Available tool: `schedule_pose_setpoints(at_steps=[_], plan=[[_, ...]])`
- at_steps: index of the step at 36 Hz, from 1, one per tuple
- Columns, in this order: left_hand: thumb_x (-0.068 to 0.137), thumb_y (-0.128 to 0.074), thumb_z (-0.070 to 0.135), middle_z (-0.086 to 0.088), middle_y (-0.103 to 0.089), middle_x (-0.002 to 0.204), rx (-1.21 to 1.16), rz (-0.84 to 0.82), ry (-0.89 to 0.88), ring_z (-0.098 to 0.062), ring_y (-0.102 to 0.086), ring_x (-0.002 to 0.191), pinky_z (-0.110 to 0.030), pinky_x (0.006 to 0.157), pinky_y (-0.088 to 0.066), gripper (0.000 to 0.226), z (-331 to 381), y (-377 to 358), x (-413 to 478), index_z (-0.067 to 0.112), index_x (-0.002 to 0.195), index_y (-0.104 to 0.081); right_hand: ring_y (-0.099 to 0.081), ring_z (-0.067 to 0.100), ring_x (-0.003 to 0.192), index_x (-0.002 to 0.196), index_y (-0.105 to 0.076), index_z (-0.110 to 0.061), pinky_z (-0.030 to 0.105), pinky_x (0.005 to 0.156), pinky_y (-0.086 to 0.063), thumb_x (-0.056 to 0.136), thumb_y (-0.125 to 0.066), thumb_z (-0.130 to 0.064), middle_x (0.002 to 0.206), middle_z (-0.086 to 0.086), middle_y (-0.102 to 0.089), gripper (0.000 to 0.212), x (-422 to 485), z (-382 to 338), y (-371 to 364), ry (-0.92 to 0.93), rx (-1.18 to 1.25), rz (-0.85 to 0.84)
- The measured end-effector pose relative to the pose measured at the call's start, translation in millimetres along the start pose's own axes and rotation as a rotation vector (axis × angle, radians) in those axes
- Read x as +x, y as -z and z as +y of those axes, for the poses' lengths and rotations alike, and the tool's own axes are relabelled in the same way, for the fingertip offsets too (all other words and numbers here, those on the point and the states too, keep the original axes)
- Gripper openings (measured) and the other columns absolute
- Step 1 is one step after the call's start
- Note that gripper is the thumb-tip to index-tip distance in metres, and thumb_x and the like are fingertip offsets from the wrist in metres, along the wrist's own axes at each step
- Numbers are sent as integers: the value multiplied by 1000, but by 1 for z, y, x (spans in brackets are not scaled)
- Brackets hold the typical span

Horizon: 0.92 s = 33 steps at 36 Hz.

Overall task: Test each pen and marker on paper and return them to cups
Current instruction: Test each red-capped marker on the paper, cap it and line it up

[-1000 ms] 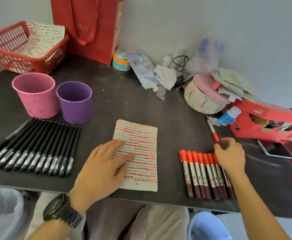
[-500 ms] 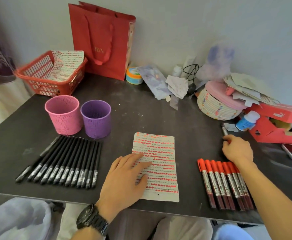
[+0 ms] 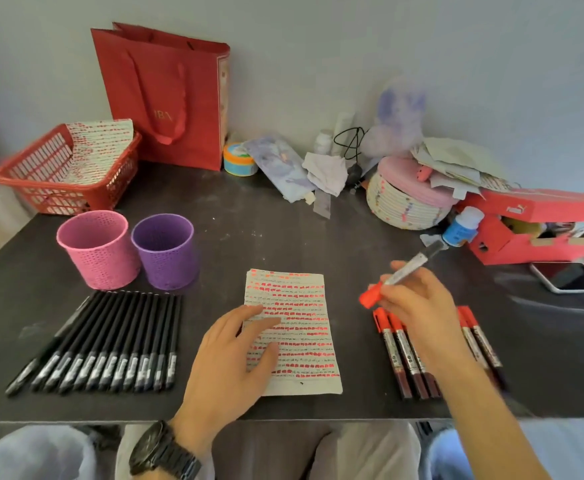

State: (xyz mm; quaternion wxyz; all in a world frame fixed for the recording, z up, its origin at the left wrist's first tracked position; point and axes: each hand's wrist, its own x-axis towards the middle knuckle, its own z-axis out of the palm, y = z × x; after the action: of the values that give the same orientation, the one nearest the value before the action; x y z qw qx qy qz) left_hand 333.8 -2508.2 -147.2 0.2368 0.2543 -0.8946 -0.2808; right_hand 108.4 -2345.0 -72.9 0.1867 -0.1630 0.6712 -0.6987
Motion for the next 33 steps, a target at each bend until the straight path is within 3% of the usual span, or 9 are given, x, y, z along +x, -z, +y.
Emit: schedule_pose_setpoints(at_steps=[3, 6, 11, 13, 15, 18, 21, 25, 33], plan=[[96, -45, 54, 20, -58, 129, -78, 107, -13, -3, -47, 128, -33, 108, -40, 39, 10, 6, -4, 33, 120, -68, -75, 28, 97, 98, -75, -16, 34, 81, -62, 83, -77, -14, 99, 11, -77, 15, -56, 3, -18, -35, 125, -75], [99, -39, 61, 26, -60, 114, -148, 120, -31, 1, -51, 116, -23, 96, -44, 40, 28, 12, -15, 35, 113, -66, -75, 21, 98, 90, -78, -22, 25, 77, -59, 71, -83, -30, 101, 8, -78, 21, -100, 13, -36, -72, 92, -95], [99, -15, 72, 33, -62, 108, -197, -178, -24, 4, -58, 102, -25, 81, -49, 49, 63, 16, -37, 49, 111, -57, -76, 18, 95, 93, -81, -20, 20, 73, -57, 76, -77, -18, 99, 9, -79, 18, -148, 32, -56, -71, 192, -60], [98, -9, 69, 27, -65, 106, -148, -278, -16, 2, -59, 101, -28, 81, -50, 58, 69, 12, -45, 46, 114, -60, -75, 24, 97, 91, -79, -10, 27, 78, -58, 75, -71, -18, 101, 16, -78, 20, -158, 36, -62, -144, 339, 44], [94, -4, 71, 16, -63, 88, -52, -282, -30, -7, -56, 88, -31, 73, -48, 64, 72, 6, -53, 35, 96, -58, -70, 30, 93, 86, -71, -2, 37, 84, -52, 81, -64, -19, 95, 20, -74, 19, -163, 35, -65, -223, 509, 88], [94, -12, 71, 15, -44, 67, 24, -281, -58, -9, -42, 73, -29, 59, -34, 50, 77, -1, -66, 33, 75, -38, -51, 19, 66, 68, -56, -13, 33, 74, -41, 87, -59, -27, 66, 5, -50, 24, -162, 29, -65, -353, 808, 144], [97, -31, 65, 14, -46, 62, 123, -174, -130, -5, -42, 61, -21, 51, -27, 42, 78, -2, -76, 32, 72, -34, -31, 12, 47, 52, -40, -21, 27, 56, -34, 93, -58, -35, 52, -5, -29, 46, -157, 24, -65, -471, 932, 218], [100, -32, 66, 12, -52, 59, 110, -25, -213, -2, -39, 56, -16, 50, -24, 48, 71, -4, -83, 31, 68, -37, -24, 11, 41, 48, -33, -22, 25, 41, -32, 95, -57, -32, 46, -6, -24, 54, -156, 24, -65, -520, 908, 208], [107, -34, 50, 13, -50, 62, 37, -101, -207, -2, -40, 57, -12, 49, -25, 45, 67, -3, -98, 28, 72, -51, -16, 12, 37, 46, -27, -23, 27, 36, -27, 89, -57, -24, 41, -6, -18, 53, -162, 31, -62, -580, 920, 158]])
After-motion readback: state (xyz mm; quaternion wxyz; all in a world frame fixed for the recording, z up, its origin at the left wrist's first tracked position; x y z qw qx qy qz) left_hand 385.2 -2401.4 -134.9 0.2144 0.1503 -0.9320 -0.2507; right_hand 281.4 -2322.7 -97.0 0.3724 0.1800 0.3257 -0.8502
